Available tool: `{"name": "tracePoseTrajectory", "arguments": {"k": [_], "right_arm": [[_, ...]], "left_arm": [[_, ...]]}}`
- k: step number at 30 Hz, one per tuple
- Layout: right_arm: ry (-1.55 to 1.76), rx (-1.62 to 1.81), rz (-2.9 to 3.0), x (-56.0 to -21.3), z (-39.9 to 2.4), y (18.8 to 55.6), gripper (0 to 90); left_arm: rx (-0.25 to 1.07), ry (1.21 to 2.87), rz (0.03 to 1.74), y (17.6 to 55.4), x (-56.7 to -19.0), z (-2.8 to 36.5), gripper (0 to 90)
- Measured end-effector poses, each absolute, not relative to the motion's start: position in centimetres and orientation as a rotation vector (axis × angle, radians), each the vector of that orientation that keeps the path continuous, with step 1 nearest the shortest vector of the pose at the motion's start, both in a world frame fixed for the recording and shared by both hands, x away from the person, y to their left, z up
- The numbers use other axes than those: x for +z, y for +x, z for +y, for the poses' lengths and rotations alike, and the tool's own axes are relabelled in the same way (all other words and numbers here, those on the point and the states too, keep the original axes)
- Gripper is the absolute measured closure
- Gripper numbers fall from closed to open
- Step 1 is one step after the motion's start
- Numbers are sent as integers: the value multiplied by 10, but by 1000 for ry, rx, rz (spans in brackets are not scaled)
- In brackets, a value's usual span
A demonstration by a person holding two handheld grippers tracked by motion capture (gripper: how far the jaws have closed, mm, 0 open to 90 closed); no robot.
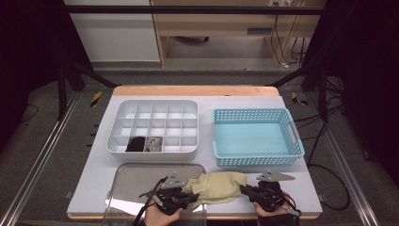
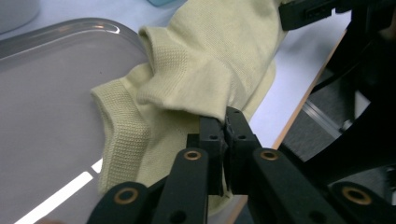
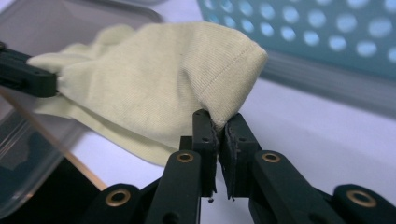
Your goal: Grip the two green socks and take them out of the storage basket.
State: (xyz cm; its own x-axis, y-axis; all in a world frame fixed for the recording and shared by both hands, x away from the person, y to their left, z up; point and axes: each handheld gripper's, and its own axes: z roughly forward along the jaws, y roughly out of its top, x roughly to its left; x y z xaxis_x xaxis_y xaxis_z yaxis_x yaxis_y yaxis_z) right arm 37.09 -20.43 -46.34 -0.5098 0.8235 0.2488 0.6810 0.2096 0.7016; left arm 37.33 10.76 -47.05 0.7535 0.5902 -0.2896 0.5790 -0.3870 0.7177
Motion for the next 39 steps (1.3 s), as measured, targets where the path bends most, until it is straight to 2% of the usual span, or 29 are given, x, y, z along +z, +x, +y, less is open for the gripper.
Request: {"name": "tracePoseTrajectory", "arguments": {"k": [5, 8, 13, 20, 24, 32, 39], "right_arm": [[1447, 1158, 2257, -467, -205, 373, 689], [1404, 1190, 2205, -463, -207, 372, 639], [1371, 1231, 2130, -458, -214, 372, 616], [1402, 1185, 2154, -473, -216, 383, 622], [1402, 1155, 2179, -481, -215, 388, 649], [1388, 1127, 2209, -485, -211, 388, 841], [1351, 1195, 2165, -469, -214, 380, 862]], "left_arm": [[69, 2048, 866, 373, -467, 110, 706], [103, 2002, 880, 375, -458, 118, 642], [142, 1973, 927, 385, -453, 124, 580], [146, 2016, 950, 398, -458, 108, 558], [136, 2058, 955, 397, -464, 98, 590], [136, 2089, 974, 395, -473, 94, 819], [132, 2031, 923, 389, -457, 105, 847]]}}
